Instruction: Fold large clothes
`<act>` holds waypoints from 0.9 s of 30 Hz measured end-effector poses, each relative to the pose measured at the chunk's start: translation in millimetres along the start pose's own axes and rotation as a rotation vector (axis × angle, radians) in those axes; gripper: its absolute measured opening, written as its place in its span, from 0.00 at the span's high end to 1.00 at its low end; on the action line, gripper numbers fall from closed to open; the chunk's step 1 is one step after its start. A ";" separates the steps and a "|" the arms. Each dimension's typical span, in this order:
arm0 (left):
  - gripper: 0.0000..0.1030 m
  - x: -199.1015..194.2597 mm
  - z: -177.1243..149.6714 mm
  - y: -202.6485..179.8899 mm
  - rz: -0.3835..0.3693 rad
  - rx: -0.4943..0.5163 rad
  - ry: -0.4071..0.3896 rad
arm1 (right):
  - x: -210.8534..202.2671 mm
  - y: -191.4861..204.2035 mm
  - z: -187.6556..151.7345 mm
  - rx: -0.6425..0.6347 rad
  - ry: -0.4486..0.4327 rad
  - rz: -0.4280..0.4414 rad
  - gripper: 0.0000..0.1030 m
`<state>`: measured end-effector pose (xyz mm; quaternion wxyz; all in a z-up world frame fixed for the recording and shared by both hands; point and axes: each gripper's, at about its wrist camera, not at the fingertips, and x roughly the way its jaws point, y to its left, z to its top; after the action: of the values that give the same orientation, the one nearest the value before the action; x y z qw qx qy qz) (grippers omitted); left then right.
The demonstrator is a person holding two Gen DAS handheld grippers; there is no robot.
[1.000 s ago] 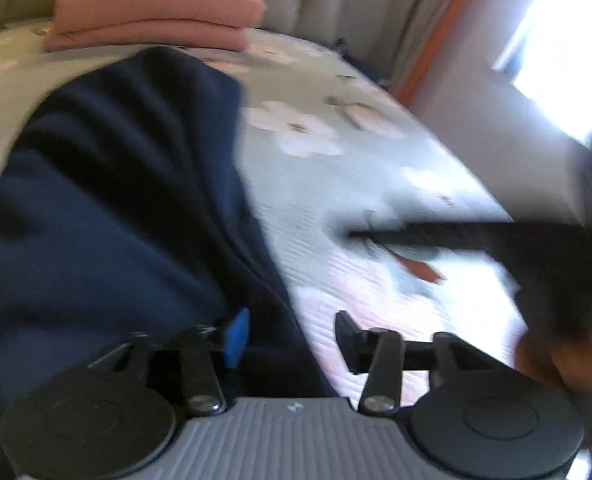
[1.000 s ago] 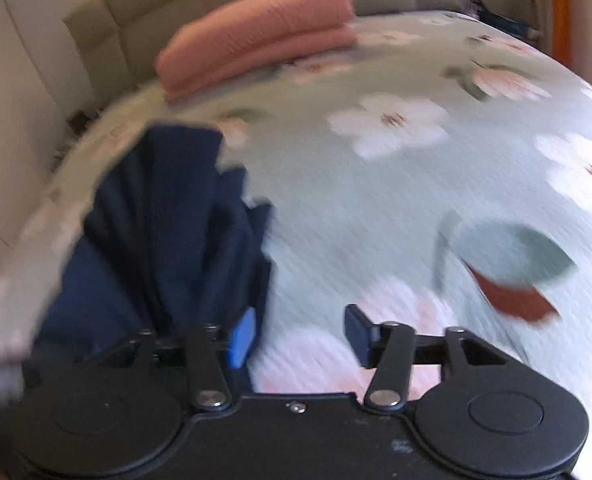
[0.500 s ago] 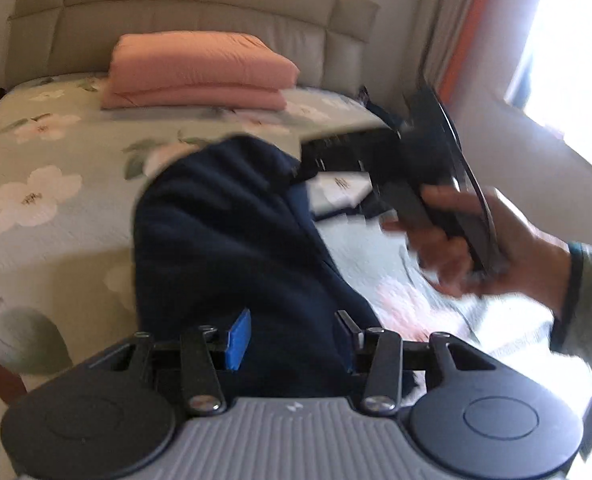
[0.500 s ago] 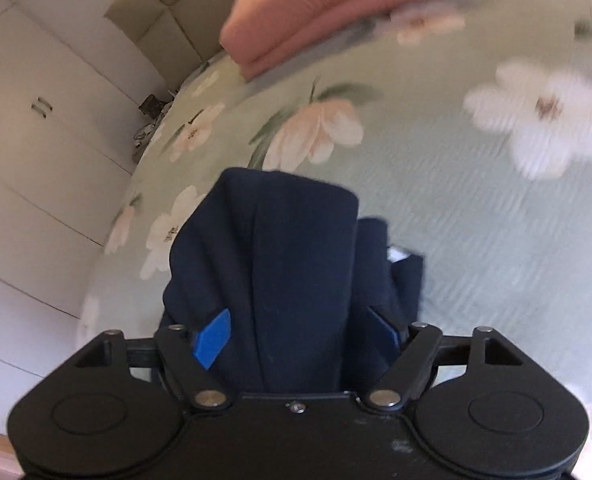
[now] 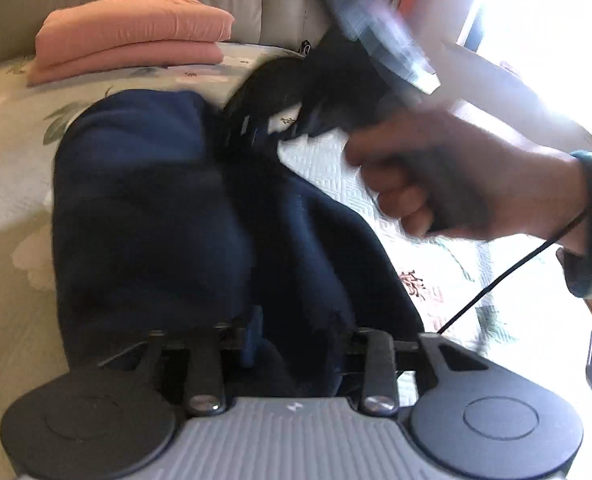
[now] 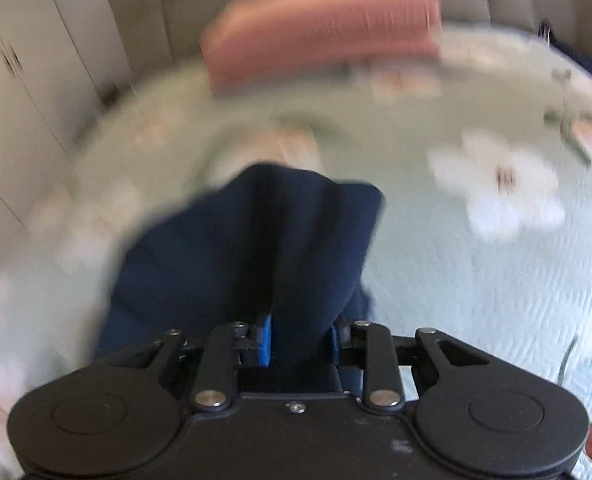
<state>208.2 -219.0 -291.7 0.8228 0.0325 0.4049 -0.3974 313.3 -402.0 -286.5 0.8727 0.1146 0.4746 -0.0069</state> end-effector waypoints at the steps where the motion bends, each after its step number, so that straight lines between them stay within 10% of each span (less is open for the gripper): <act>1: 0.66 0.7 -1.3 -2.7 -0.015 -0.002 0.006 | 5.0 -1.3 -2.2 0.015 0.008 -0.009 0.60; 5: 0.65 0.0 -1.7 -7.2 0.021 0.077 0.016 | -31.3 -5.8 6.8 -0.003 -0.060 -0.089 0.30; 9: 0.62 -6.6 -2.9 6.1 -0.057 -0.031 -0.030 | -76.7 20.6 7.9 -0.276 -0.278 -0.256 0.31; 15: 0.58 -3.3 -9.2 -10.1 -0.021 0.040 -0.025 | -68.6 95.6 8.4 -0.521 -0.338 0.064 0.68; 19: 0.56 -3.8 -15.4 -12.0 0.006 0.097 -0.017 | -9.6 101.7 20.2 -0.472 -0.178 0.161 0.70; 21: 0.56 -3.6 -15.0 -10.1 0.017 0.119 -0.014 | 16.3 77.7 33.3 -0.353 -0.116 0.129 0.24; 23: 0.57 -5.7 -14.2 -8.3 0.002 0.102 -0.011 | 26.1 36.0 48.1 -0.162 -0.086 0.124 0.23; 26: 0.58 -13.6 -15.7 -7.5 -0.013 0.091 0.002 | 21.6 -14.6 52.4 0.001 -0.029 0.033 0.99; 27: 0.58 -8.1 -10.4 -9.1 -0.023 0.085 0.003 | 8.5 -26.4 48.1 0.040 -0.029 0.050 0.98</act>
<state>192.5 -216.2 -290.6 0.8154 0.0633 0.3894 -0.4237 354.6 -436.9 -273.5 0.8770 0.1436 0.4584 0.0039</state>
